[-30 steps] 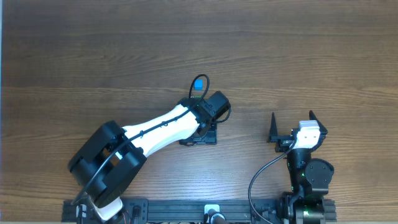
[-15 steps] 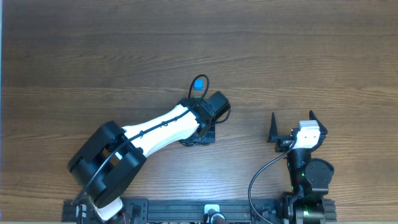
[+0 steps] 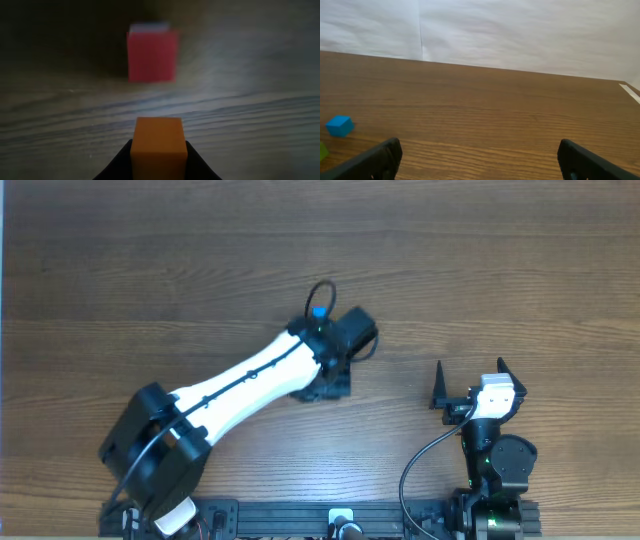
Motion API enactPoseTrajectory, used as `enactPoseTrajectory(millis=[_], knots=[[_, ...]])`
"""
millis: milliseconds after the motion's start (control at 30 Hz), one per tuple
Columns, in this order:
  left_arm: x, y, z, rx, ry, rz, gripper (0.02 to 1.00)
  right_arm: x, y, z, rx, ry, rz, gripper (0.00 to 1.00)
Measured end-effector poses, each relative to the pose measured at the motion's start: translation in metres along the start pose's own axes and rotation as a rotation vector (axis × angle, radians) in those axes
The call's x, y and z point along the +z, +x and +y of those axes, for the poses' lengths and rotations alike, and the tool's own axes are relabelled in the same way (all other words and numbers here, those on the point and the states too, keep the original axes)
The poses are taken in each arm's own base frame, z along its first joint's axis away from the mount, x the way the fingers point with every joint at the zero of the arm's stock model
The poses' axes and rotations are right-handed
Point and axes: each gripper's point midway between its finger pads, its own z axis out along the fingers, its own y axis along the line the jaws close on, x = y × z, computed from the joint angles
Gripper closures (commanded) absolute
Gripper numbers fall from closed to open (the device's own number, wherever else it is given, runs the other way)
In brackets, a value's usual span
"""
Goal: Stack Cubes
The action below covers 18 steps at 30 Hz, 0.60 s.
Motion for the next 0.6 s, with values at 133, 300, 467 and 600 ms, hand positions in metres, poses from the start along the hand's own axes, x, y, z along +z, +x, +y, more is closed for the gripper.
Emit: enactPoseTrajectory(millis=[133,300,467,600], knots=[[-0.027,-0.028,-0.007,-0.036,0.052,-0.071,0.923,0.000,0.000,0.000,0.000,0.000,0.000,0.009],[-0.032,-0.046,0.004,-0.085,0.050,-0.092,0.921,0.000,0.000,0.000,0.000,0.000,0.000,0.009],[-0.023,-0.048,0.007,-0.085,0.029,-0.079,0.921,0.000,0.000,0.000,0.000,0.000,0.000,0.007],[-0.013,-0.045,0.007,-0.080,0.009,-0.057,0.925,0.000,0.000,0.000,0.000,0.000,0.000,0.007]])
